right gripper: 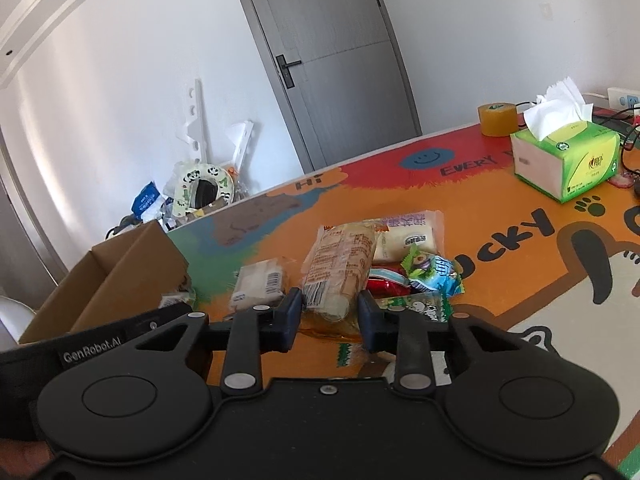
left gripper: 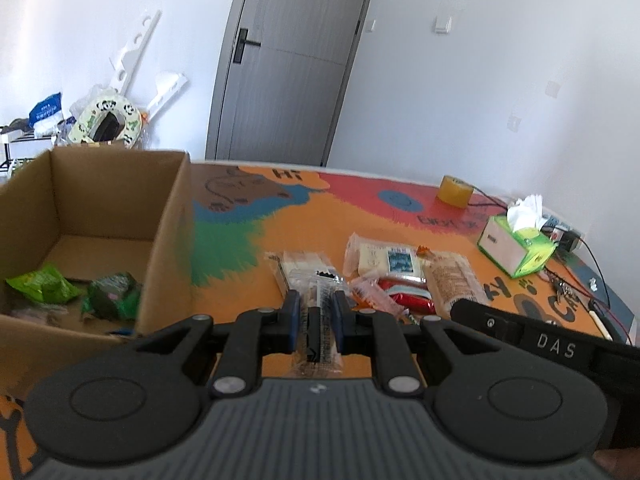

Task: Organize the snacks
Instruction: 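Carry both packets over the cardboard box and open both grippers inside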

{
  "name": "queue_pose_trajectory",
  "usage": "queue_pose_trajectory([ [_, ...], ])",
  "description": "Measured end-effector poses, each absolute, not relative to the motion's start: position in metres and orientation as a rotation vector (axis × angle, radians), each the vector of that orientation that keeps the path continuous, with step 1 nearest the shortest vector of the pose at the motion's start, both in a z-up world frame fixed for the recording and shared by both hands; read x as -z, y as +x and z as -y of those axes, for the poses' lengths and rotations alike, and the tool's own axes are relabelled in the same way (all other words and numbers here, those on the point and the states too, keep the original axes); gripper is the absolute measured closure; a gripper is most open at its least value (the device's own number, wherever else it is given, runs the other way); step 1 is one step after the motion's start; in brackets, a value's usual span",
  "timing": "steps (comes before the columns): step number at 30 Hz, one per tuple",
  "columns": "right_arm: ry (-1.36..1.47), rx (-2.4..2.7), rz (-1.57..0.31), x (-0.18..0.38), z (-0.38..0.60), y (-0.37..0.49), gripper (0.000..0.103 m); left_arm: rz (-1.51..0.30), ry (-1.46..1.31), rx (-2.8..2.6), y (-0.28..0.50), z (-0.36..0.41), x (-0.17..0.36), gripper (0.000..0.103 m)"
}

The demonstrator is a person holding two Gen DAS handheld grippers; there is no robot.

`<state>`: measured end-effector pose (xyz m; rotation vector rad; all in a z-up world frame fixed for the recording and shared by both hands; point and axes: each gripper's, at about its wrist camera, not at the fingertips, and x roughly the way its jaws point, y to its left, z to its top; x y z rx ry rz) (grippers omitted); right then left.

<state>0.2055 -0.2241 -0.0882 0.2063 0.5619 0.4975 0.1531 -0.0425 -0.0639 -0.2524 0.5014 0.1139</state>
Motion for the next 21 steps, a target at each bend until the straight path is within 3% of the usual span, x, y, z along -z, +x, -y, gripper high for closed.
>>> queue_pose_trajectory([
  [21,0.190,-0.573,-0.464,0.051,0.190,0.179,0.072,-0.374,-0.257,-0.154,0.111,0.006,0.025,0.087],
])
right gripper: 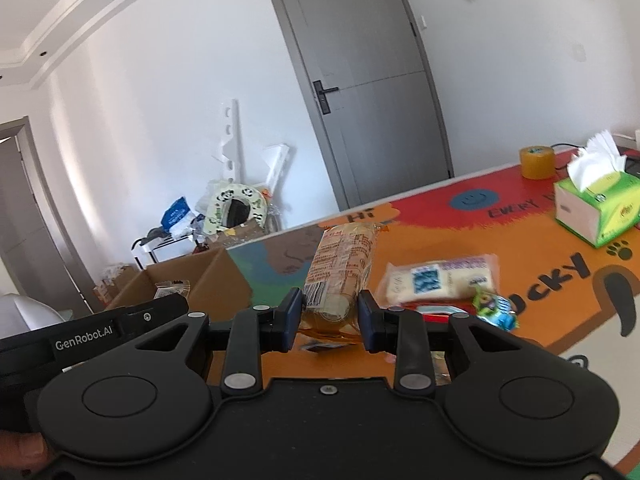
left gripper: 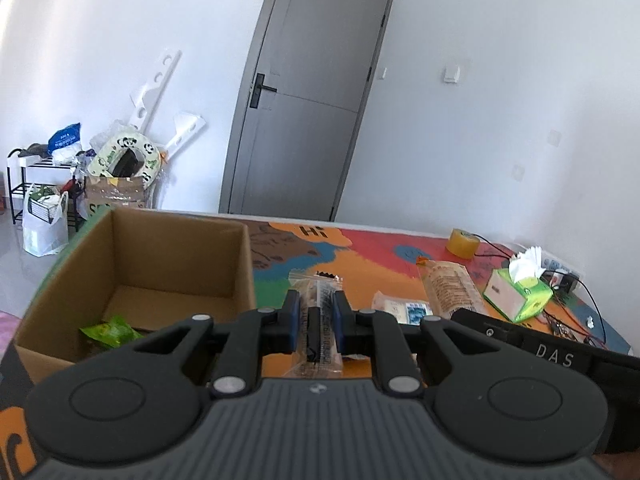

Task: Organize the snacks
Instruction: 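Carry both packets over the cardboard box and open both grippers inside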

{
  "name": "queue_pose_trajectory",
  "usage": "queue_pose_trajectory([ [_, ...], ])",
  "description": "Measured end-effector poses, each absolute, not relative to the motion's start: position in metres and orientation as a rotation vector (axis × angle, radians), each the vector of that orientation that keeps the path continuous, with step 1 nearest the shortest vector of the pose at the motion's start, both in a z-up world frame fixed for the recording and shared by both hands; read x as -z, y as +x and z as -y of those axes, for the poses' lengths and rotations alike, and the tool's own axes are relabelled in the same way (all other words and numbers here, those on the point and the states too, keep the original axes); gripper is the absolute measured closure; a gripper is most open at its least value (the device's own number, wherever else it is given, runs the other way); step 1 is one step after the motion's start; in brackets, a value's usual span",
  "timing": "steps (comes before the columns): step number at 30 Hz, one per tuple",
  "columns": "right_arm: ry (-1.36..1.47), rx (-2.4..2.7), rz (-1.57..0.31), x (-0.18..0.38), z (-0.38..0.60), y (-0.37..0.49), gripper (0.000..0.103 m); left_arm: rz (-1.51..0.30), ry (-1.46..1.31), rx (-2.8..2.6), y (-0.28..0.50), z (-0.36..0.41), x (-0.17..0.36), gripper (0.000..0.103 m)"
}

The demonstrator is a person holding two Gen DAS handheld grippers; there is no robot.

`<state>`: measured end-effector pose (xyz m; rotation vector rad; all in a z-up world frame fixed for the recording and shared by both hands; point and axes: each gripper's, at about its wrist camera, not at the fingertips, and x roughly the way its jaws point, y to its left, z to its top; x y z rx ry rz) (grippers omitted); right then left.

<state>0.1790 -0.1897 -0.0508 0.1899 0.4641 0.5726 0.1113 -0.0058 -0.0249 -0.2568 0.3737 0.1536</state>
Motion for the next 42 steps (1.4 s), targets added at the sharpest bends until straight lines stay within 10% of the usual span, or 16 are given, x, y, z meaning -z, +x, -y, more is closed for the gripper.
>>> queue_pose_trajectory([
  [42,0.101,-0.764,-0.439,0.033,0.087,0.171,0.072,-0.395,-0.370,-0.324,0.098,-0.086,0.031,0.083],
])
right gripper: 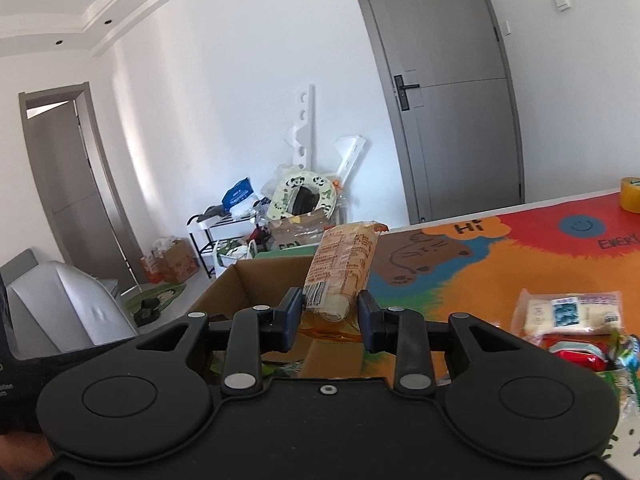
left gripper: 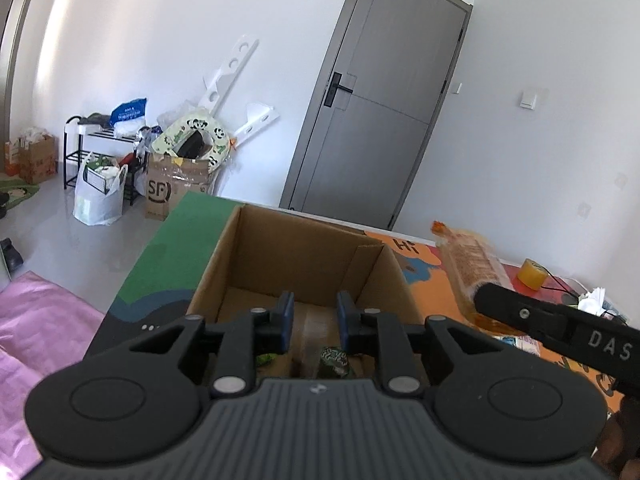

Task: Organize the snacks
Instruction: 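Carry both packets over the cardboard box and open both grippers inside, then return both open grippers to the snack pile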

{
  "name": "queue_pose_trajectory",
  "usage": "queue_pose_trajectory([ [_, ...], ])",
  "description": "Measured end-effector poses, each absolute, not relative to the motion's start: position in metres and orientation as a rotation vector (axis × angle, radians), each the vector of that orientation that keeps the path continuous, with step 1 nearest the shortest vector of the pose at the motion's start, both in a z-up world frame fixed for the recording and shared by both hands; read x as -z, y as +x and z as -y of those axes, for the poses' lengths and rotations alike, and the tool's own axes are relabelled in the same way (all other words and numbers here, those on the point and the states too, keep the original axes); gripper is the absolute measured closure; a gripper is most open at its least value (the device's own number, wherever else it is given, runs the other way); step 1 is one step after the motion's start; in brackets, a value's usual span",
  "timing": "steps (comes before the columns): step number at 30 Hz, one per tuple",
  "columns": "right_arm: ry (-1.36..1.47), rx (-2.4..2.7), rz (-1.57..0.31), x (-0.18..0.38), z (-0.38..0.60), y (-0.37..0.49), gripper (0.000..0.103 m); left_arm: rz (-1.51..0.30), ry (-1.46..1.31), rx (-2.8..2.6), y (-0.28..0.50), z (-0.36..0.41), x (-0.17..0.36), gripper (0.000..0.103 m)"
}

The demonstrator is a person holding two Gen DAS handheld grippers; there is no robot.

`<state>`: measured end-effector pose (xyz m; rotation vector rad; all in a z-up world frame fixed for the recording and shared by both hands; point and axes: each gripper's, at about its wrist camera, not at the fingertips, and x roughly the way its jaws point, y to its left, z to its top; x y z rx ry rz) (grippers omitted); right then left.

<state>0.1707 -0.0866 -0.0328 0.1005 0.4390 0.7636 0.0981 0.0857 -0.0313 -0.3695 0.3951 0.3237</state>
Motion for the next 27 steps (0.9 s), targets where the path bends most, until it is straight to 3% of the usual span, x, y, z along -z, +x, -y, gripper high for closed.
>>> queue_pose_trajectory([
  [17,0.089,-0.874,-0.461,0.028,0.061,0.153,0.069,-0.387,-0.417,-0.398,0.079,-0.100,0.027,0.075],
  [20,0.101,-0.852,-0.463,0.027,0.068,0.153,0.062,-0.384,-0.414,-0.387,0.079,-0.097,0.026,0.068],
  [22,0.112,-0.829,-0.465,0.027,0.075,0.154,0.056,-0.383,-0.411,-0.380,0.079,-0.094,0.025,0.057],
  [27,0.133,-0.774,-0.476,0.032,0.095,0.155,0.049,-0.390,-0.408,-0.359,0.082,-0.086,0.025,0.046],
])
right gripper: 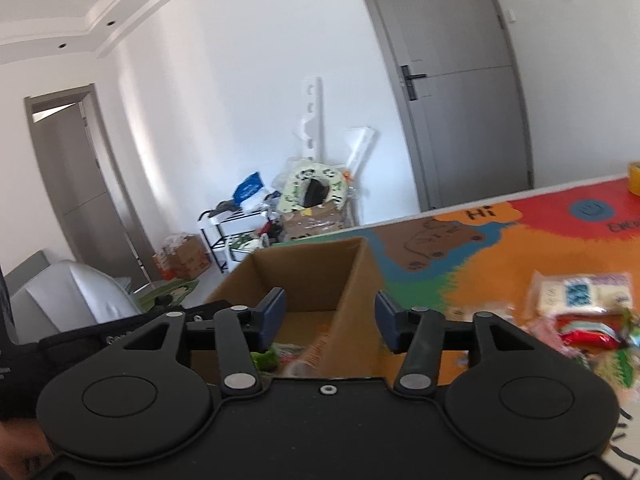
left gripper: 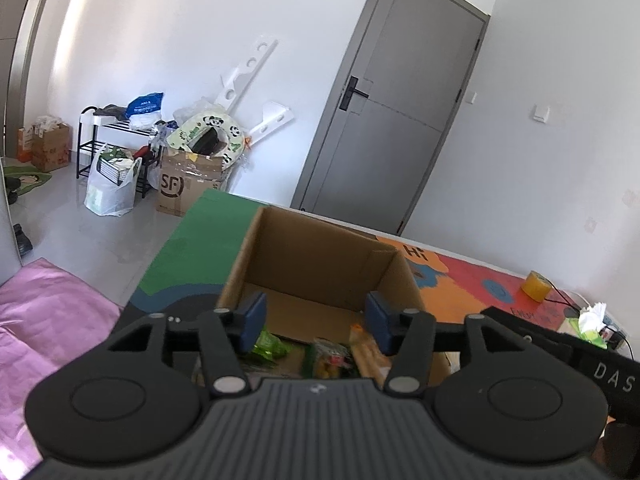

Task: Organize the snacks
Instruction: 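Return both open grippers to the snack pile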

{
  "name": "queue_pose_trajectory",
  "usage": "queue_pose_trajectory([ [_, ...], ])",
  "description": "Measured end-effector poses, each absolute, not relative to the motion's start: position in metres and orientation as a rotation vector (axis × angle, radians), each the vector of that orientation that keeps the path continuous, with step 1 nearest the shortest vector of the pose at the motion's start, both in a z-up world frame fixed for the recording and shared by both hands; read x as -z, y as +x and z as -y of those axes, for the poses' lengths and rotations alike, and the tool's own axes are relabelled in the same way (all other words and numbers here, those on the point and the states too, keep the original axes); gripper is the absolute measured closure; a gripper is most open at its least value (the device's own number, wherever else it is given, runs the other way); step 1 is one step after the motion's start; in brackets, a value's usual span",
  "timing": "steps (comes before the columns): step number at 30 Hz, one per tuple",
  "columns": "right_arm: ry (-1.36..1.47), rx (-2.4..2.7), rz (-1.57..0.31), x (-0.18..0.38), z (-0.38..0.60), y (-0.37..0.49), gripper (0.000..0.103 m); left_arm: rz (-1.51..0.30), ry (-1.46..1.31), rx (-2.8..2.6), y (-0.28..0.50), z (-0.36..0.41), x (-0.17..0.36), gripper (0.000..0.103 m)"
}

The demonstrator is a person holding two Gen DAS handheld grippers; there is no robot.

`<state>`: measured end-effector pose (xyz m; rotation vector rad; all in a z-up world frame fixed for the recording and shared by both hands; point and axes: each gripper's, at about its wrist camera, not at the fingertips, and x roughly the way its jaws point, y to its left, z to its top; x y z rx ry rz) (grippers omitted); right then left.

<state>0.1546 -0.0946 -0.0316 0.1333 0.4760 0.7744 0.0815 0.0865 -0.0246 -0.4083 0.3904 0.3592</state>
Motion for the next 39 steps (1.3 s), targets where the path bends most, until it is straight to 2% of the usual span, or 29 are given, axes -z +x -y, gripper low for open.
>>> queue_pose_trajectory([
  [7,0.177,-0.699,-0.502,0.043,0.128,0.157,0.041,-0.394,-0.396,-0.330,0.085,-0.069,0.025,0.033],
  [18,0.224,-0.624,-0.502,0.050,0.169,0.156,0.028,-0.409,-0.368,-0.279,0.093,-0.039,0.025,0.024],
  [28,0.266,-0.573,-0.477,0.055,0.205,0.154,0.002,-0.414,-0.351,-0.221,0.100,-0.016,0.028,0.021],
  [39,0.295,-0.488,-0.484,0.066,0.241,0.159,0.000,-0.407,-0.291,-0.165,0.111,0.015,0.028,0.021],
])
